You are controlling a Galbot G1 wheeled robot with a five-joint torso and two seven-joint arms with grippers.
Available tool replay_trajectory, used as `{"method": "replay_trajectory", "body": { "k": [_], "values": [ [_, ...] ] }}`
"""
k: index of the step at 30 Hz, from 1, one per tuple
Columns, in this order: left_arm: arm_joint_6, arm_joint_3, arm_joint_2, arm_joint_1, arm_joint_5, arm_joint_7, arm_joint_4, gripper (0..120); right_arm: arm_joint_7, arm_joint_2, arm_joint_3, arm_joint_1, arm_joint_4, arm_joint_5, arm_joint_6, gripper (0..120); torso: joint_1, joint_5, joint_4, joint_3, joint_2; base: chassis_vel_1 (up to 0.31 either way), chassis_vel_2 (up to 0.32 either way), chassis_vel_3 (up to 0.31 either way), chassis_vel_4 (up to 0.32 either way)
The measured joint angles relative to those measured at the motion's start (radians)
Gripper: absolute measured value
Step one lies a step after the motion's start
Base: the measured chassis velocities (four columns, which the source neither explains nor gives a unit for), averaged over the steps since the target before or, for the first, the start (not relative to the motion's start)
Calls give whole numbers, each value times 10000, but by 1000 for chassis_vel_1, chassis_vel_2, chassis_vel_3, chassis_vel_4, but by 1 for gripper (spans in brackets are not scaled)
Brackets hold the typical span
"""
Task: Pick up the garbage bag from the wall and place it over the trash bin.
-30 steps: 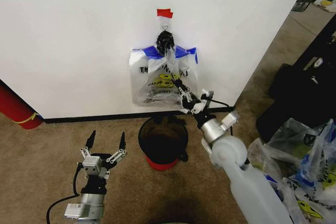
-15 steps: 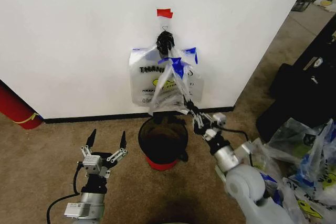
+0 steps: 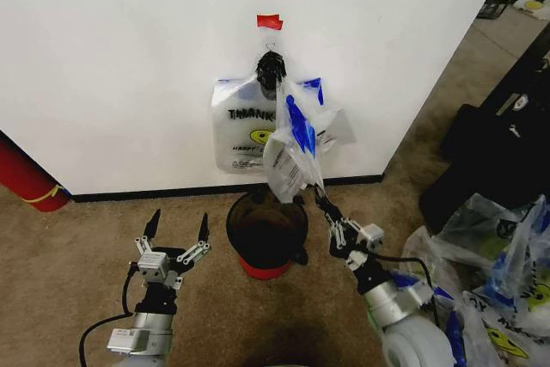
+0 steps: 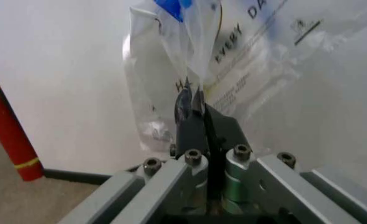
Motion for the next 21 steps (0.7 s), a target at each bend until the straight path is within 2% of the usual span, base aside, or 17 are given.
{"method": "replay_trajectory", "body": {
  "k": [21],
  "values": [
    [-136, 67, 18, -87, -71, 11, 324, 100, 271, 542, 465, -2092, -356, -1169, 2019, 0, 1, -1, -1, 1, 0, 0, 0, 0, 0]
  ]
}}
